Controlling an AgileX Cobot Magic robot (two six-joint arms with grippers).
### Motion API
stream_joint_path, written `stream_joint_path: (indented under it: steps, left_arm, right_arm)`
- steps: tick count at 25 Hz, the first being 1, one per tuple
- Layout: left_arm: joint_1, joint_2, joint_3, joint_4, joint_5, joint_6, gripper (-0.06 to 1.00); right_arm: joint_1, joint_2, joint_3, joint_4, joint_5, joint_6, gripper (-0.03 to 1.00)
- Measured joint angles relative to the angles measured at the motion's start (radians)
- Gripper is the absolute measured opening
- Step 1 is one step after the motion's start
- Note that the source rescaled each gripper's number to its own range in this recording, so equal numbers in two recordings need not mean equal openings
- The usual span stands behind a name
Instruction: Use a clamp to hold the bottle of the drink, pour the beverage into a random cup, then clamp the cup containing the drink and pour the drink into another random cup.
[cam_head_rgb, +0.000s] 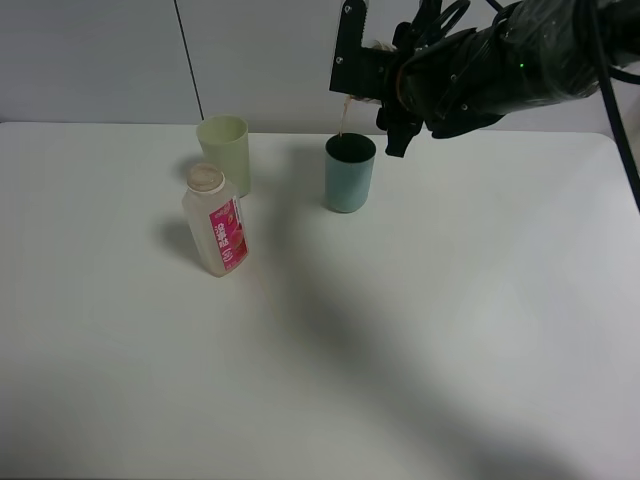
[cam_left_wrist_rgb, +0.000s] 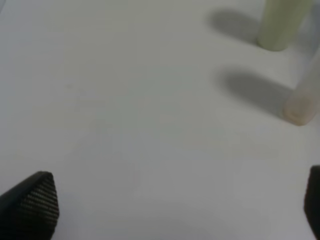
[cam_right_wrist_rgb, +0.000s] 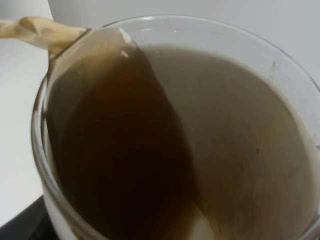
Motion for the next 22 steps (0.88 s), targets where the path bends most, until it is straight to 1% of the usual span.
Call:
stream_joint_path:
  steps: [10, 16, 22]
  left_arm:
    - [0.0, 0.0, 0.0, 0.0, 0.0, 0.0, 1.0]
    - [0.0, 0.0, 0.0, 0.0, 0.0, 0.0, 1.0]
    - [0.0, 0.0, 0.0, 0.0, 0.0, 0.0, 1.0]
  right_arm:
    - [0.0, 0.0, 0.0, 0.0, 0.003, -0.002, 0.0]
    - [0.0, 0.0, 0.0, 0.0, 0.007, -0.068, 0.0]
    - [0.0, 0.0, 0.0, 0.0, 0.014, -0.095, 0.0]
